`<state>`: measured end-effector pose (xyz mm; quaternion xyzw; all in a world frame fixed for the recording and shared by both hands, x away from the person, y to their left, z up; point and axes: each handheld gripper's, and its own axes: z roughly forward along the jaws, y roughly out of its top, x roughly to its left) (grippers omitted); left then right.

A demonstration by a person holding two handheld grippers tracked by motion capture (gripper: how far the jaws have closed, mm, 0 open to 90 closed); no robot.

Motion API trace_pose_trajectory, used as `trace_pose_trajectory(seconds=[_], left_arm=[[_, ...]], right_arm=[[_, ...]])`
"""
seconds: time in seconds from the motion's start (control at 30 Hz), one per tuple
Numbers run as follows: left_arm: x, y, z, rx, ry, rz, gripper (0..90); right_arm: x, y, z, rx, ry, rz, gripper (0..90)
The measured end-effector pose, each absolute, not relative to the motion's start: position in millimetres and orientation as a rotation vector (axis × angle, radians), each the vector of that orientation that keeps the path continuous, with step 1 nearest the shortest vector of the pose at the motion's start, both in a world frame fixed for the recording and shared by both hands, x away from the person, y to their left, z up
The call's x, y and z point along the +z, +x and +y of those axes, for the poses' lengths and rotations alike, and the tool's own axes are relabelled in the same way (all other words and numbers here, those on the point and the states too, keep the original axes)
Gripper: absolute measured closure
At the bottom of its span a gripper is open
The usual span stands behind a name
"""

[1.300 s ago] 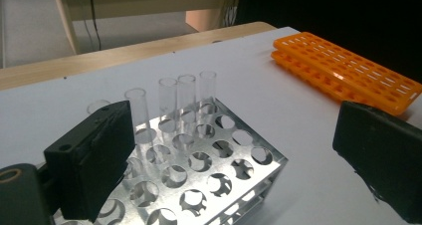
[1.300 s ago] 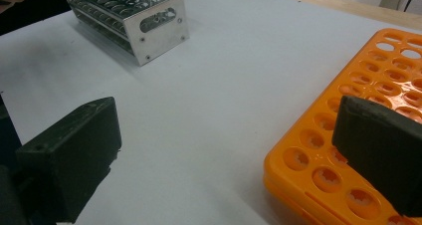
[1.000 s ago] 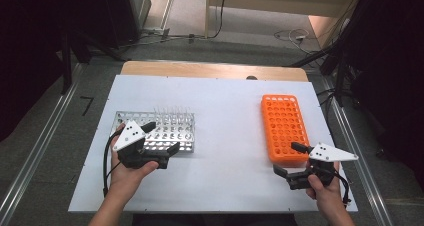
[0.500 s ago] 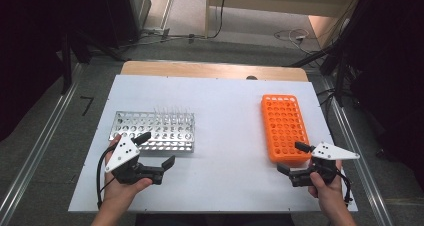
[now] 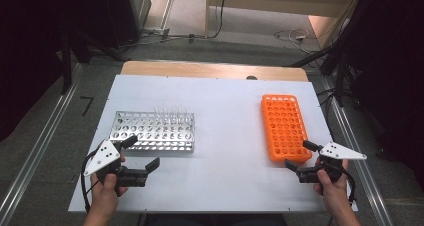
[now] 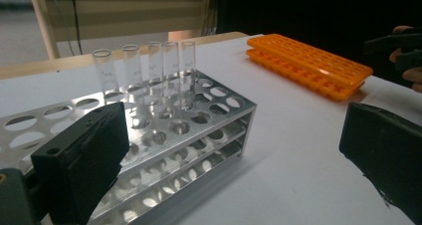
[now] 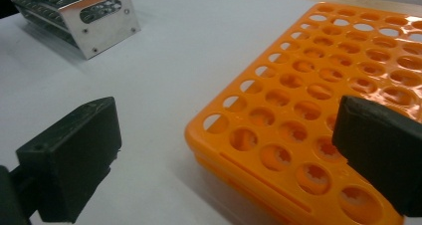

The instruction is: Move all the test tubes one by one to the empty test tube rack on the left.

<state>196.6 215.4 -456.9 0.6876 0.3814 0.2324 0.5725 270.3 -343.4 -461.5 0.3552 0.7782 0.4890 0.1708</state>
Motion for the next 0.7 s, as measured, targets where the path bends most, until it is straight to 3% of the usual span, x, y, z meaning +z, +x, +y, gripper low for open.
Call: trace_pose_trajectory(seconds=[0.7], left_arm=[[-464.9,203.2,222.1,0.552,1.601,0.915,0.0]], right_arm=[[-467.1,272.4,-362.8,1.426,1.048,2.143,0.0]])
